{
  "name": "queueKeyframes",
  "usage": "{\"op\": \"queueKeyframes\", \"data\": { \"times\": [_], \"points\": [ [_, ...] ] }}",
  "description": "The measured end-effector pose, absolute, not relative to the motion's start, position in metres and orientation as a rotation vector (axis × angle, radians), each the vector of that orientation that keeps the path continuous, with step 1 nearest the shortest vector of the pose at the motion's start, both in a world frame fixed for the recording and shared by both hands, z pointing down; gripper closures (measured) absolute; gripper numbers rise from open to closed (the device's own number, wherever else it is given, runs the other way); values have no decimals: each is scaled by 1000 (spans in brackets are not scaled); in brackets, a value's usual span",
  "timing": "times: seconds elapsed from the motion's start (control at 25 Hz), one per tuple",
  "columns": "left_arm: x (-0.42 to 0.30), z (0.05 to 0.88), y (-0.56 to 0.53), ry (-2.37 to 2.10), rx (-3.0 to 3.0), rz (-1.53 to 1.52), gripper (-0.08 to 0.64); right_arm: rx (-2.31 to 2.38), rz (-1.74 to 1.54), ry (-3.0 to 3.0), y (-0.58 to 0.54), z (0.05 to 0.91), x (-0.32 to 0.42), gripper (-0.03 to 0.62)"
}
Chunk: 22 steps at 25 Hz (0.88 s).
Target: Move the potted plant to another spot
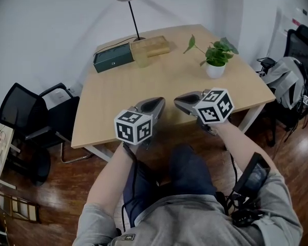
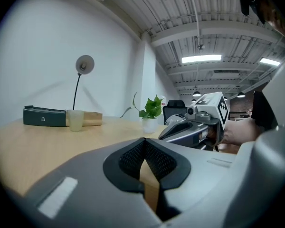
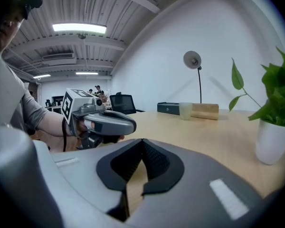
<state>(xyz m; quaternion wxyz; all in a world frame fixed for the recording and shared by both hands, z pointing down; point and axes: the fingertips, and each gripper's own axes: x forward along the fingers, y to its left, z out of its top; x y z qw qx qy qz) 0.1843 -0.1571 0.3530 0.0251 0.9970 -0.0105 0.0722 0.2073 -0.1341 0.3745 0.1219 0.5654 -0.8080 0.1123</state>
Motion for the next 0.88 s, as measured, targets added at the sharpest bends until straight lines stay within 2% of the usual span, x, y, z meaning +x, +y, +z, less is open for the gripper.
{"op": "queueKeyframes", "data": {
  "times": [0.4, 0.88],
  "points": [
    [131, 358, -161, -143, 3050, 203, 555, 1553, 280, -2452, -136, 378, 149, 586],
    [110, 361, -147, -177, 3016, 179, 555, 1516, 270, -2468, -125, 383, 128, 586]
  ]
}}
